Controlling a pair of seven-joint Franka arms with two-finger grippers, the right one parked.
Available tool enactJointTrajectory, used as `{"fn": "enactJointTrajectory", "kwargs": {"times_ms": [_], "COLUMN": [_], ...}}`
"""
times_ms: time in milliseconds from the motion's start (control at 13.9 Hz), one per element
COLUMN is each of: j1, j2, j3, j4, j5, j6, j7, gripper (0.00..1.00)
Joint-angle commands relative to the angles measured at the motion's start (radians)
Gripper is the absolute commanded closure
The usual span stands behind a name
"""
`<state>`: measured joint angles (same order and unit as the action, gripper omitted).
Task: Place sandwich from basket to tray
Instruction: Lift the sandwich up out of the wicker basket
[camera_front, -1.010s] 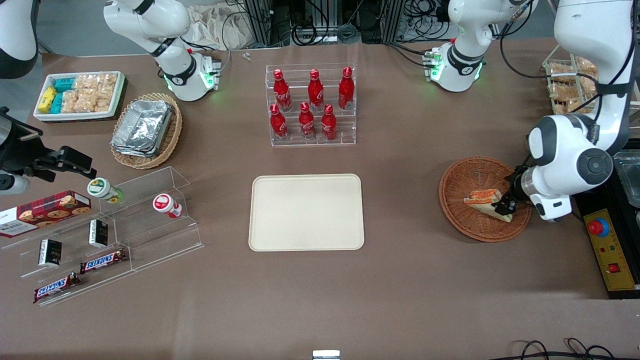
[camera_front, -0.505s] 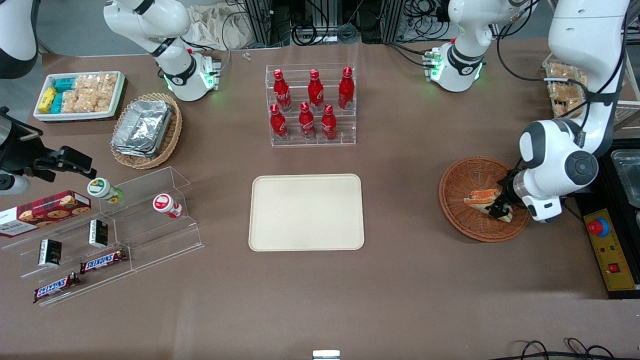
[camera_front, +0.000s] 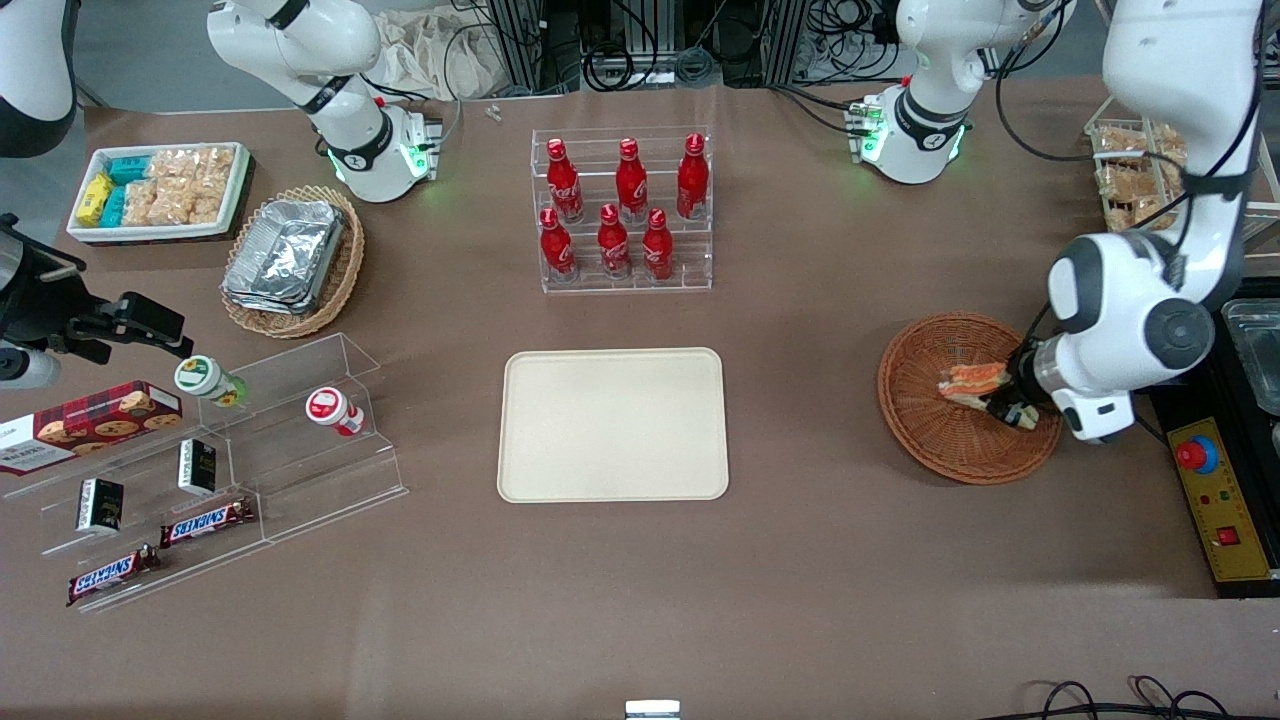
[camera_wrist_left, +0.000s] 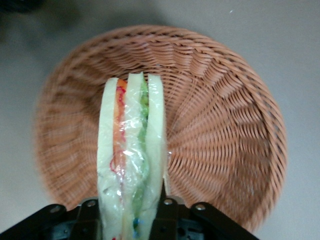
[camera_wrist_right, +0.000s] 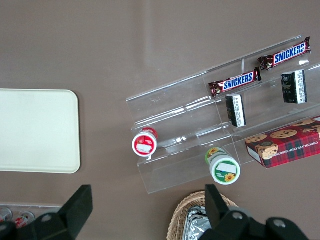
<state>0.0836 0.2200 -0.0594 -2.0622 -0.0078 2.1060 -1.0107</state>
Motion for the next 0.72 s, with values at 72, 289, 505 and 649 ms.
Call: {"fn": "enactJointTrajectory", "kwargs": {"times_ms": [72, 289, 505, 649], "j1": [-0.004, -0.007, -0.008, -0.008], "j2": [-0.139, -0.133, -0.128, -0.100], "j3": [-0.032, -0.181, -0.333, -0.446], "j4": [0.152, 0.261, 0.272, 0.272], "j5": [-0.008, -0.001, -0.006, -0.005], "j6": [-0.353, -0.498, -0.498, -0.434], "j7": [0.200, 0.351, 0.414, 0.411], "gripper": [1.00, 1.00, 1.00, 1.00]}}
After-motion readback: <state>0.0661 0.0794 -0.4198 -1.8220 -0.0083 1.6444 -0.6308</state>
